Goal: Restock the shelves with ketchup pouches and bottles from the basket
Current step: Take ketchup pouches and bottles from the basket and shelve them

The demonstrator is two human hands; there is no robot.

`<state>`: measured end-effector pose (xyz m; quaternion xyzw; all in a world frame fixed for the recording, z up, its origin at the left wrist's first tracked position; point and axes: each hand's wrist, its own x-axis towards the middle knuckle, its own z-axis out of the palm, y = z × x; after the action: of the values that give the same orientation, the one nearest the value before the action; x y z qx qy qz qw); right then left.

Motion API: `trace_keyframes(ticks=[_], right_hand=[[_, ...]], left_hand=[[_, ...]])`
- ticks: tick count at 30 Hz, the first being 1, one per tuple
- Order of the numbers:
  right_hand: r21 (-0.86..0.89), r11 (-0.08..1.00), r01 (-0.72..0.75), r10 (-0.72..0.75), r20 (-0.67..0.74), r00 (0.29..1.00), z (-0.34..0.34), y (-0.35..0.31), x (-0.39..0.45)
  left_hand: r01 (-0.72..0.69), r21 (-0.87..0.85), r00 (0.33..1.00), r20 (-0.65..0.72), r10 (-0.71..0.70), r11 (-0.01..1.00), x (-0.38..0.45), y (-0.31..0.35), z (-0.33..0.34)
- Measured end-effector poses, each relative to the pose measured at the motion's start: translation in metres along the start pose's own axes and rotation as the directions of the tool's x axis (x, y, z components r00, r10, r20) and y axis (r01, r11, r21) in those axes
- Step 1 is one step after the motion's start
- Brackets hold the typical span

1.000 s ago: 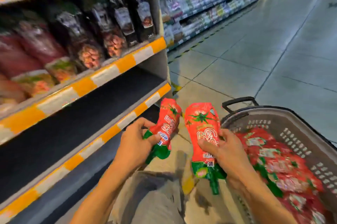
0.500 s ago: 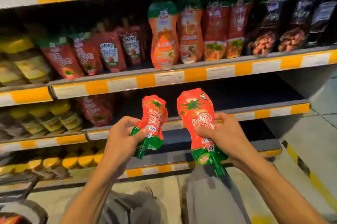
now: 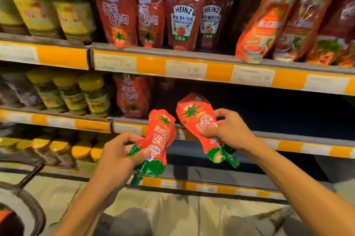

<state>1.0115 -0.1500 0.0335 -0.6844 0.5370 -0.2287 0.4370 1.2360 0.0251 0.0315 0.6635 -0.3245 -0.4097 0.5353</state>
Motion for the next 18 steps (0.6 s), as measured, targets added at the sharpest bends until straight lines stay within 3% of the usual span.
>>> trace_keyframes(ticks=[7,12,18], right_hand=[[-0.322,0.937,0.135,-0.076,0.187,0.979,0.008,-0.013,0.097],[-0.431,0.875,0.221,-0.052,0.371,0.927,0.014,-0.016,0.146],[-0.532,0.789,0.308,-0.088,0.398,0.913,0.029,-0.009,0.170]], left_hand=[[0.042,-0.034,0.998,0.050,-0.040,0.999,0.014,-0.015,-0.022],[-0.028,-0.011,1.000,-0.004,0.028,1.000,0.038,-0.015,-0.038],[-0.040,0.070,0.999,0.028,0.039,0.997,0.041,-0.022,-0.048]])
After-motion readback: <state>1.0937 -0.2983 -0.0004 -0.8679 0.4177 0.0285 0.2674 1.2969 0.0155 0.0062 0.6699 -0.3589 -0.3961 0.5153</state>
